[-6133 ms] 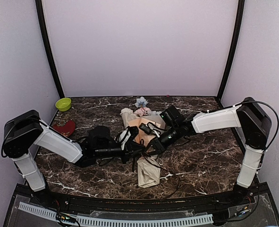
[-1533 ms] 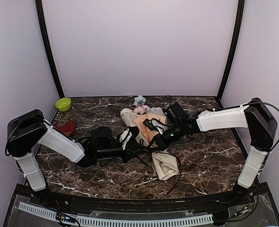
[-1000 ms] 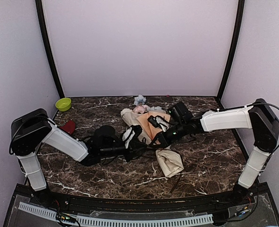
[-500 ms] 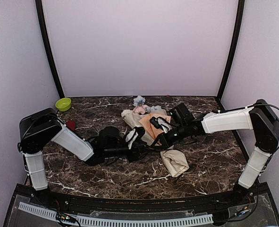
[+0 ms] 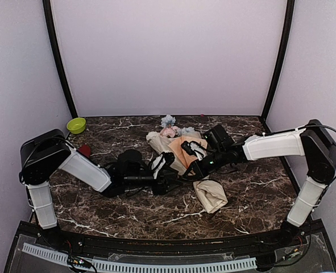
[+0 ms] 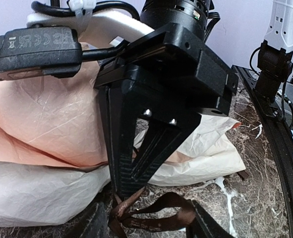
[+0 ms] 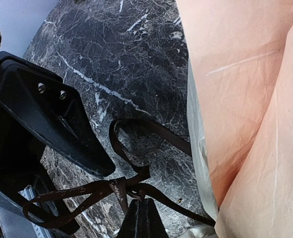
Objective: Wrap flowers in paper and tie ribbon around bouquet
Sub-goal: Cross the half-tied ribbon over the folded bouquet.
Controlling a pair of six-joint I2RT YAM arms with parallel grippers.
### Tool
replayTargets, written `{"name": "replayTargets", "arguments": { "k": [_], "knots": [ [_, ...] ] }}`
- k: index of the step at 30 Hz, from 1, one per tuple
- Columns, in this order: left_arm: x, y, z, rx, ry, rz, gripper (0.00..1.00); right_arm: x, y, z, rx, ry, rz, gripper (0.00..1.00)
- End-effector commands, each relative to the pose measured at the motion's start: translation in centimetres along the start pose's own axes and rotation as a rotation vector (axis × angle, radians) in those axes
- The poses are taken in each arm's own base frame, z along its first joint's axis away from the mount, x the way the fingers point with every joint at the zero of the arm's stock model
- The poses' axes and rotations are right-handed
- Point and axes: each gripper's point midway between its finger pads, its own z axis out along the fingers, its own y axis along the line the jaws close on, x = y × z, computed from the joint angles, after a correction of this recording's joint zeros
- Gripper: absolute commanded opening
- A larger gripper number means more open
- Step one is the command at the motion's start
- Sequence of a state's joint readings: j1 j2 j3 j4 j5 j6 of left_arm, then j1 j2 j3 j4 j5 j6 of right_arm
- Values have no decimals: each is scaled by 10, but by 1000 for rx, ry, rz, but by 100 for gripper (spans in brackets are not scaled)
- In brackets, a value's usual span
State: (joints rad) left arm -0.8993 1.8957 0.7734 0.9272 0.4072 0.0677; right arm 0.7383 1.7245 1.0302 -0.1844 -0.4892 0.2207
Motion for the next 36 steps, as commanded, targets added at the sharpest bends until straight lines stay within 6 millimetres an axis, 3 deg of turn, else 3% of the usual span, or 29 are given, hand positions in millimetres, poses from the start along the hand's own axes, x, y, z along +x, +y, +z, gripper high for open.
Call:
{"name": "replayTargets", "arguments": {
  "k": [1, 5, 13, 22, 25, 28, 36],
  "knots": [
    [-40, -5, -5, 33, -98, 43, 54, -15, 1, -8, 15, -38, -22, 0],
    [-43, -6, -1, 50, -105, 33, 52, -16, 1, -10, 24, -39, -26, 0],
    [-57, -9, -1, 69, -152, 14, 0, -21, -3, -14, 62, -61, -9, 0],
    [-25, 5, 10, 9, -58, -37, 0, -28, -29, -36, 176, -150, 105, 0],
    [-20, 6, 13, 6, -46, -43, 0, -30, -28, -40, 158, -175, 126, 0],
    [-19, 7, 17, 12, -42, -48, 0, -29, -20, -37, 102, -162, 127, 0],
    [-11, 10, 23, 5, -9, -60, 0, -14, -32, -26, 133, -107, 152, 0]
  ]
}}
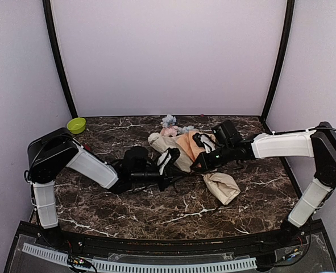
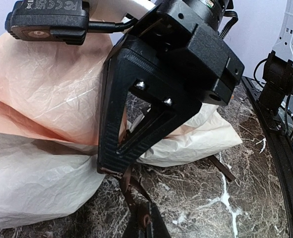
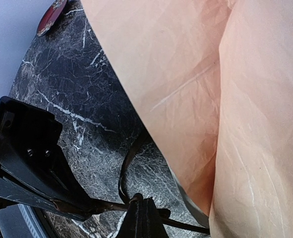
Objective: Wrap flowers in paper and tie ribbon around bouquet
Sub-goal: Cross the half-tied ribbon over the folded bouquet, then tie the half-tied ribbon around the folded bouquet.
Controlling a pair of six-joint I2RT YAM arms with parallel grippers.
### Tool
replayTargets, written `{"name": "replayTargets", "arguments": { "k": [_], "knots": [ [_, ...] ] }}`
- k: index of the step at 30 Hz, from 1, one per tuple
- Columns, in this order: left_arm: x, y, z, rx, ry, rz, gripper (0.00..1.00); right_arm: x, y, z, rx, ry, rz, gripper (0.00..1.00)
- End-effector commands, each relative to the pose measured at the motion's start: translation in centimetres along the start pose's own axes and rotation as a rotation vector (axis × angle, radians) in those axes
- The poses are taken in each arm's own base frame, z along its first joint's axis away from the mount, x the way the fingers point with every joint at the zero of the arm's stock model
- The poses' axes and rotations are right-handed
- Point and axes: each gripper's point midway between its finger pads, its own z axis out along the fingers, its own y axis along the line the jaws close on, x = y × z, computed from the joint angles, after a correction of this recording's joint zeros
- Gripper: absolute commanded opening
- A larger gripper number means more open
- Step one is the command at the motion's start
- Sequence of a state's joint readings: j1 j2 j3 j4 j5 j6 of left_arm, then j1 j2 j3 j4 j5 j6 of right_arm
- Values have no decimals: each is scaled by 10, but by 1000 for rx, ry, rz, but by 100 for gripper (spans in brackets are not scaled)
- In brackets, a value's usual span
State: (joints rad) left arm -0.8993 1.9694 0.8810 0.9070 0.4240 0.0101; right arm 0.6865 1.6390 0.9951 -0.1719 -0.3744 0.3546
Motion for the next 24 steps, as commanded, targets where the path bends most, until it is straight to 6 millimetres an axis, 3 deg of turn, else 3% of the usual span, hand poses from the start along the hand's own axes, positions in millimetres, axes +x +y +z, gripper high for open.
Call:
{"name": "replayTargets", "arguments": {
  "k": [1, 12, 17, 22, 24],
  "knots": [
    [0, 3, 1, -12, 10, -8, 0, 3, -6, 4, 16, 3, 6, 0],
    [7, 3, 10, 12, 30, -26, 0, -6, -15, -10, 163, -9, -64, 3],
    [13, 6, 15, 4, 44, -36, 0, -5, -24, -18, 332, -2, -138, 0],
    [16, 8, 18, 3, 56, -46, 0, 0, -38, -21, 379, -1, -96, 0],
    [16, 8, 19, 3, 57, -42, 0, -7, -32, -29, 367, -34, -96, 0]
  ]
}}
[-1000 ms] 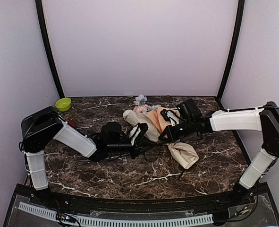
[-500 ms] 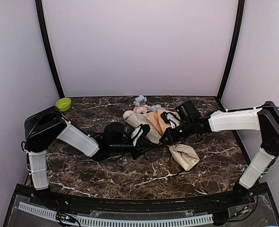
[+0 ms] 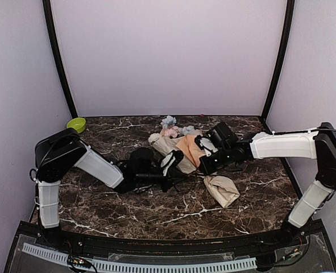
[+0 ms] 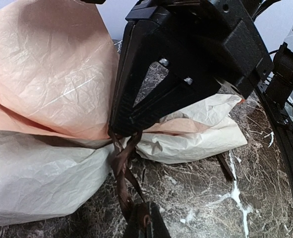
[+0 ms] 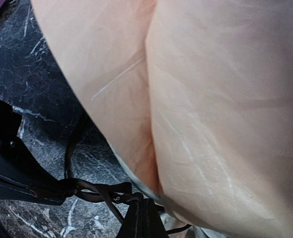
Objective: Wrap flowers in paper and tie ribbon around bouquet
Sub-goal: Tie the half-tied ribbon around the folded bouquet.
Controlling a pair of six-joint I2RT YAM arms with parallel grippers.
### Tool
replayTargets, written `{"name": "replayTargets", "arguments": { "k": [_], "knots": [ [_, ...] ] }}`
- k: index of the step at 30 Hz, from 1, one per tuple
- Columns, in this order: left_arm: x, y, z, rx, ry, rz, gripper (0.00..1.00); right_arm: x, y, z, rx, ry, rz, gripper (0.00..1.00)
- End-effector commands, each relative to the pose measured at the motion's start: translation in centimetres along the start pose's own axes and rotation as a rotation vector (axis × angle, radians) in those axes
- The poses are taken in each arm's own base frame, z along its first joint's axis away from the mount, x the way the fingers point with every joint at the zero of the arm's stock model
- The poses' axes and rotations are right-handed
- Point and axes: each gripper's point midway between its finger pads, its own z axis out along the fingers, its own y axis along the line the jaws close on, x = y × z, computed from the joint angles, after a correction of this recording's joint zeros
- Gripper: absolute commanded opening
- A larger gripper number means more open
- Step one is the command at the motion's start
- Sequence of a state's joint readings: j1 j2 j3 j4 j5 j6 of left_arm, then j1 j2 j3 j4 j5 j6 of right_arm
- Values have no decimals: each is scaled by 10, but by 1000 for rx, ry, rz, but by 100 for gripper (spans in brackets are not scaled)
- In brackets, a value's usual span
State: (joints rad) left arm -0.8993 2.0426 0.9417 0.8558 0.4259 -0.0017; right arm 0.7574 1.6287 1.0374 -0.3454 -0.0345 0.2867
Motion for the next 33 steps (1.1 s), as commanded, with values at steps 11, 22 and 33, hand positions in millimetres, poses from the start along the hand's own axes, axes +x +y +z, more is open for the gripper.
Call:
{"name": "replayTargets", "arguments": {
  "k": [11, 22, 33],
  "knots": [
    [-10, 0, 7, 20, 1, 3, 0, -14, -20, -31, 4, -98, 139, 0],
    [4, -4, 11, 40, 36, -21, 0, 3, -60, -36, 23, -97, 239, 0],
    [34, -17, 18, 75, 148, -54, 0, 29, -87, -33, -41, -70, 349, 0]
  ]
}}
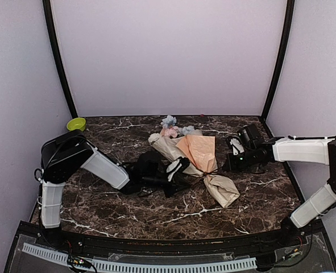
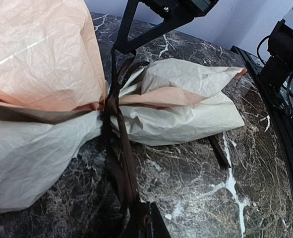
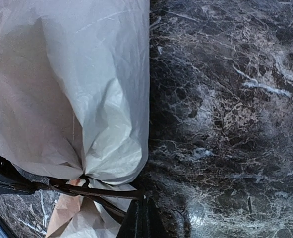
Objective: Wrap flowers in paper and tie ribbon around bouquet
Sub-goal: Tie the half-tied ribbon around the folded bouquet.
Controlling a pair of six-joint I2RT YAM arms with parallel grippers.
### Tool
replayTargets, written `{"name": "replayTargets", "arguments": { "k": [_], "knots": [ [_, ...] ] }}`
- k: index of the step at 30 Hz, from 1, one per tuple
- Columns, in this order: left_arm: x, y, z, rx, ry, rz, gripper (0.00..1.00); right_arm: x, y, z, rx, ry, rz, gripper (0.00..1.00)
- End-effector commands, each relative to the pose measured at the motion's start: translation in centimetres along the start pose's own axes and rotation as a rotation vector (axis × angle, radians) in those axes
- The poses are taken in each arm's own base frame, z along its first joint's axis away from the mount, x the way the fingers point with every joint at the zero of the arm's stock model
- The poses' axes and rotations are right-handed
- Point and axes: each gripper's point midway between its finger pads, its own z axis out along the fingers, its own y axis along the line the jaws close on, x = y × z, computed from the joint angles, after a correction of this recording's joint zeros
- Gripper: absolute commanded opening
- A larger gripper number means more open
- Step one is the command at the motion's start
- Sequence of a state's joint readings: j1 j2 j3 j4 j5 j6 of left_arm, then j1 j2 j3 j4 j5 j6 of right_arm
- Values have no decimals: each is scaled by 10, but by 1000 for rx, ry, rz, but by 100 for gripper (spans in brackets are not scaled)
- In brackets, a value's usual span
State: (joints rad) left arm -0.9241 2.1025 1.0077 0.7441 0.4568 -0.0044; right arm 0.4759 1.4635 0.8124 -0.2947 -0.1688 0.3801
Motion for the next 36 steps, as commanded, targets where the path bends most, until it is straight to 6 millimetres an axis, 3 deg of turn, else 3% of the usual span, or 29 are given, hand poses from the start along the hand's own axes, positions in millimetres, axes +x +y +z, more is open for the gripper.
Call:
{"name": "replayTargets", "arguments": {
  "k": [1, 11, 16, 21, 26, 36],
  "knots": [
    [12, -4, 1, 21, 62, -21, 0, -4, 0, -8, -60, -34, 34, 0],
    [35, 8, -5, -60, 148, -63, 0, 5, -56, 14, 55, 11, 114, 0],
    [45, 12, -9, -74, 180, -76, 0, 10, -64, 23, 54, 33, 132, 0],
    [53, 19, -21, -105, 205, -105, 0, 15, -85, 23, 85, 40, 187, 0],
    [59, 27, -28, -147, 231, -113, 0, 27, -85, 32, 66, 84, 204, 0],
    [72, 39, -39, -223, 293, -129, 0, 28, -91, 32, 97, 88, 199, 0]
  ]
}}
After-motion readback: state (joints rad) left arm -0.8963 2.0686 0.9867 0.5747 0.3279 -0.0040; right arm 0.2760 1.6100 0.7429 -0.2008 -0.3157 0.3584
